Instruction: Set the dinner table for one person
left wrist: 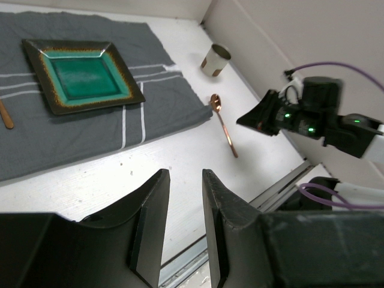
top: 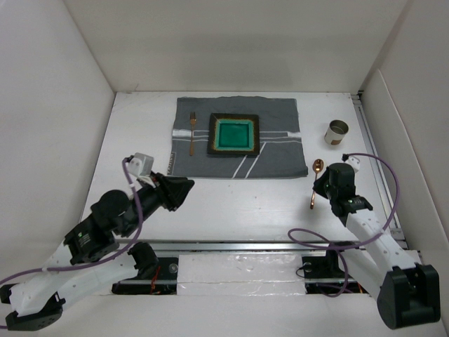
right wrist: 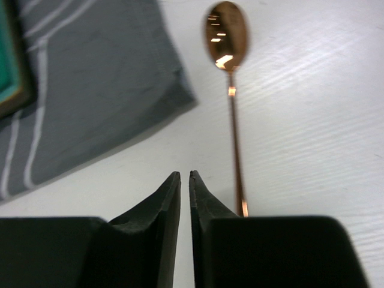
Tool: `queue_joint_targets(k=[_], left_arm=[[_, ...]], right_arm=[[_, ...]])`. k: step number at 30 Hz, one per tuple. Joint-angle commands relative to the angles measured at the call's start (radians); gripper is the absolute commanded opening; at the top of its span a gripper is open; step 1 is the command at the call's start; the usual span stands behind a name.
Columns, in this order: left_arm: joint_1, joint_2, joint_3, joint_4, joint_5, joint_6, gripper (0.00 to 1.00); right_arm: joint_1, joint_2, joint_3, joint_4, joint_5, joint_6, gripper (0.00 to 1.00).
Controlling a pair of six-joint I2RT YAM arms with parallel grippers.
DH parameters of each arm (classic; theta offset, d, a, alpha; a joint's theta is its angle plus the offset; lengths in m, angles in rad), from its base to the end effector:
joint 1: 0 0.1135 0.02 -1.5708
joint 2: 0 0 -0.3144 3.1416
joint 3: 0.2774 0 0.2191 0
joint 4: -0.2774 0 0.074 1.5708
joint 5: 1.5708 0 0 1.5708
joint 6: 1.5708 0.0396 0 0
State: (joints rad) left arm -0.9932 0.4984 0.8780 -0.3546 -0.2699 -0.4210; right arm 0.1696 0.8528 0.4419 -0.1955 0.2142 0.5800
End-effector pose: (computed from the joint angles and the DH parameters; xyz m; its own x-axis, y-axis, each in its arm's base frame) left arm 0.0249 -0.0189 0.4004 -0.2580 -0.3254 -0.9097 0.6097 0.6755 -0.4146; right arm 0.1226 0.0124 0.2569 -0.4659 0.4635 -0.7537 0.3139 0.8830 0.3490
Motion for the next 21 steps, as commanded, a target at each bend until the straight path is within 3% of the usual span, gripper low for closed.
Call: queue_joint_targets(k=[1,5,12,21], left_arm=[[-0.004,-0.119,-0.028,-0.006,0.014,-0.021,0.26],[-0.004,-0.233,-0.071,-0.003,0.011,-0.010,0.30],[-0.004,-0.297,-0.086,0.022,0.081,0.022,0.34],[0.051,-0.319,-0.102,0.043,0.161,0.039,0.34]], right_arm=[[-0.076,0.102,0.027,-0.004,-0.005,0.001,0.23],[-0.133,0.253,0.101,-0.019,-0.056,-0.048,0.30],[-0.142,0.515,0.254,-0.079,-0.091,-0.100,0.32],[-0.142,0.624,0.359,-0.136,-0.058,-0.097,0.33]])
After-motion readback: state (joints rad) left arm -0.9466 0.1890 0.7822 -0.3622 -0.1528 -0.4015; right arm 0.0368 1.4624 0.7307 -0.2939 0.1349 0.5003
